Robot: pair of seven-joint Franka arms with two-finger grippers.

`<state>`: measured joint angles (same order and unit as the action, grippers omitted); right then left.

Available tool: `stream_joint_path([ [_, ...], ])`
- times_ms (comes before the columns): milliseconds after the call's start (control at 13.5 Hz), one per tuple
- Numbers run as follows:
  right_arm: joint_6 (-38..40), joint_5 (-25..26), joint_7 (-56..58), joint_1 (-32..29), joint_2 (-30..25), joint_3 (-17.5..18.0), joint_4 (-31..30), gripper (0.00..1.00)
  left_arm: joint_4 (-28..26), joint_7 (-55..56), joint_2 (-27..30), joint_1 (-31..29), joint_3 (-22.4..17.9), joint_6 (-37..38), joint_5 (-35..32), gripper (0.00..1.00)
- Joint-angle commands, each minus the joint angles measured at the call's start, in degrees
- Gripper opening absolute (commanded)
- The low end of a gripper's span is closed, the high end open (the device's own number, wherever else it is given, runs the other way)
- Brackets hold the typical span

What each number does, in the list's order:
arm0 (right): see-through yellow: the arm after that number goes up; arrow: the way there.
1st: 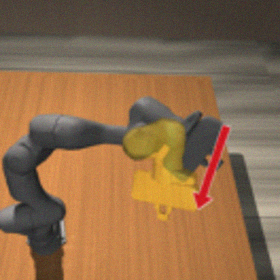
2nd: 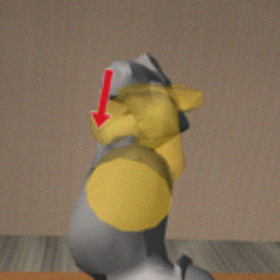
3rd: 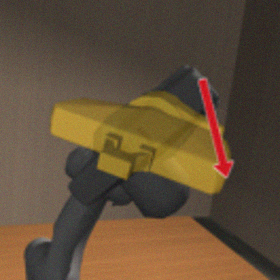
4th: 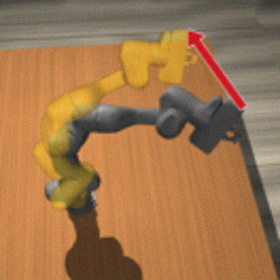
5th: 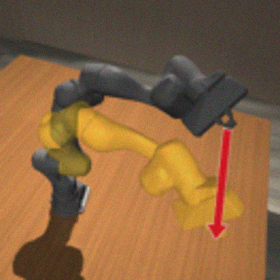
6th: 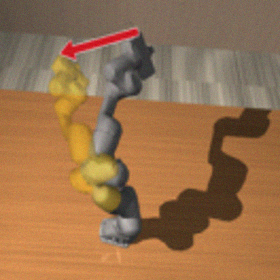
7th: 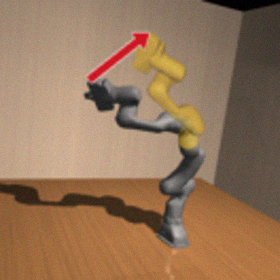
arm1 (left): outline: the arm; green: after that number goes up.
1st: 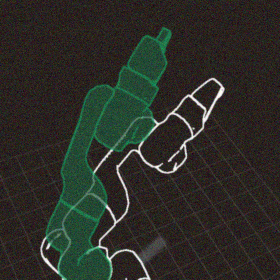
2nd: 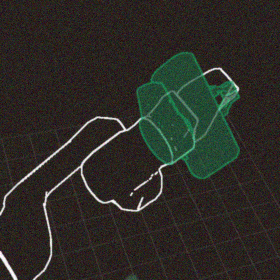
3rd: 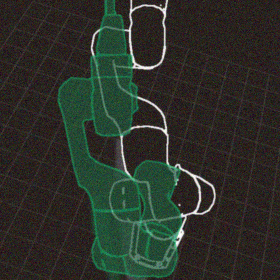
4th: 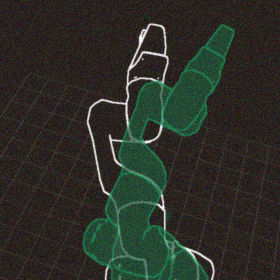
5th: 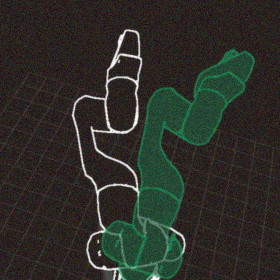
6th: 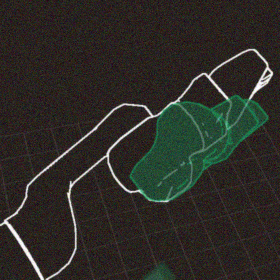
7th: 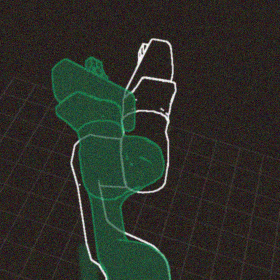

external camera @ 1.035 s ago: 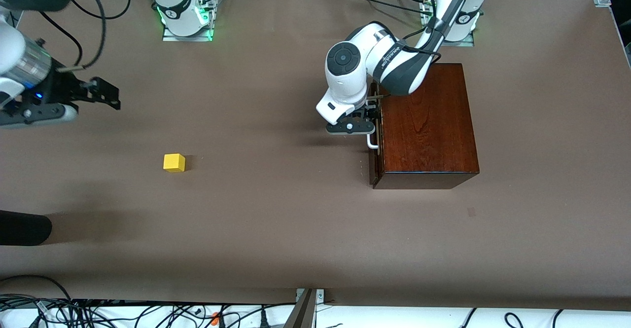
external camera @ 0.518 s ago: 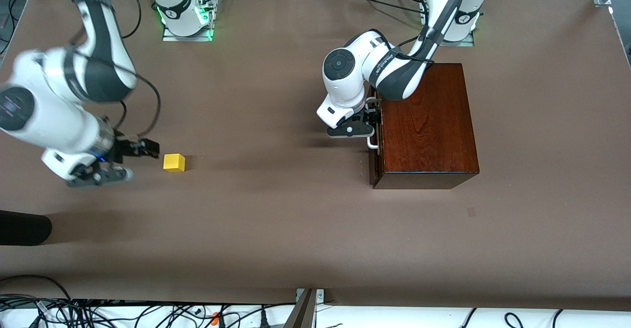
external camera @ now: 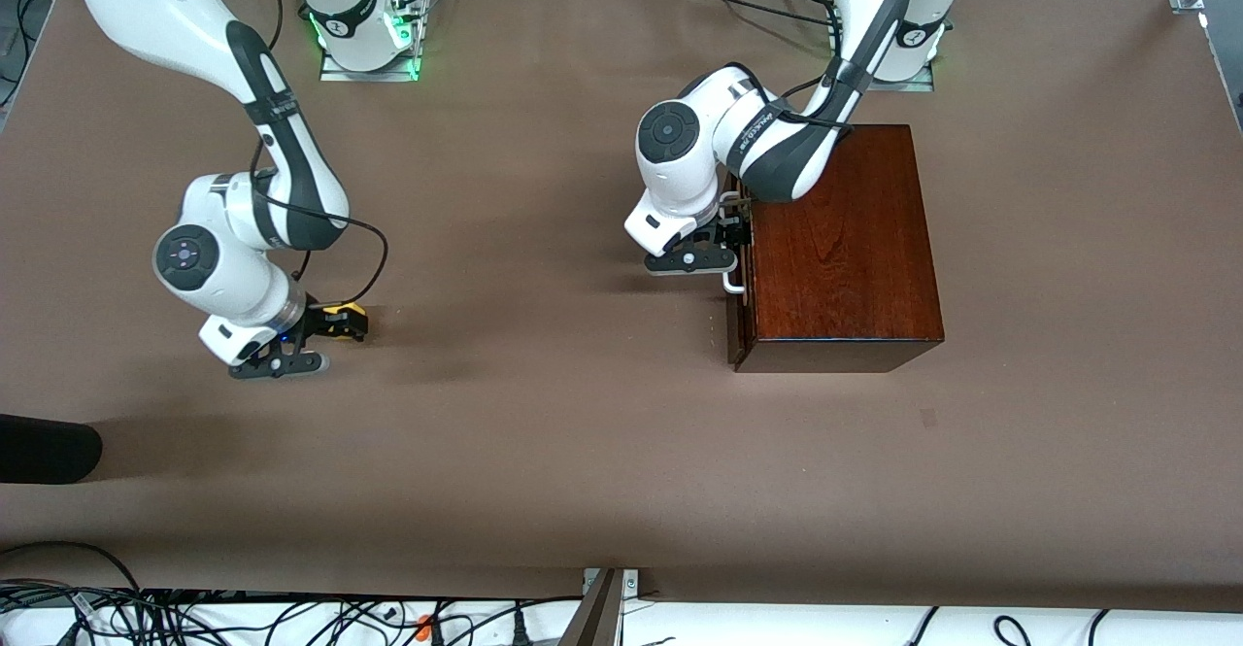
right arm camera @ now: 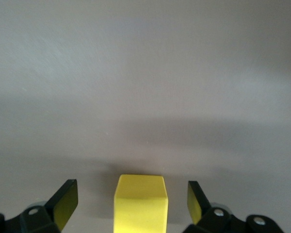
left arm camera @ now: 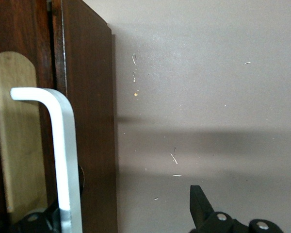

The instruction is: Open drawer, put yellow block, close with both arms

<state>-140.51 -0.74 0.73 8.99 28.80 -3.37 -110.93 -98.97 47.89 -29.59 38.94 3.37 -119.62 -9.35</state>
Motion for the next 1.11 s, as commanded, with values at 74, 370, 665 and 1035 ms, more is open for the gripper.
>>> stream_joint_path([
  [74, -1.61, -0.84, -0.82, -0.29, -1.82, -0.06, -4.46, 1.00, 0.18, 2.20, -1.88, 0.87, -0.20, -4.21, -1.38, 1.00],
  [370, -3.55, -0.84, -0.82, -0.29, -1.73, -0.15, -6.23, 0.99, 1.06, 2.55, -2.58, 1.92, -0.12, -7.29, -0.41, 1.00],
  [665, -4.95, -0.75, -0.82, -0.29, -0.94, -0.15, -6.75, 0.93, 3.17, 2.64, -4.07, 3.41, 0.85, -7.56, 1.96, 1.00],
  [1035, -6.01, -0.75, -0.64, -0.46, -0.85, -0.23, -7.46, 0.55, 7.82, 3.79, -6.09, 4.74, 1.38, -7.56, 3.98, 1.00],
])
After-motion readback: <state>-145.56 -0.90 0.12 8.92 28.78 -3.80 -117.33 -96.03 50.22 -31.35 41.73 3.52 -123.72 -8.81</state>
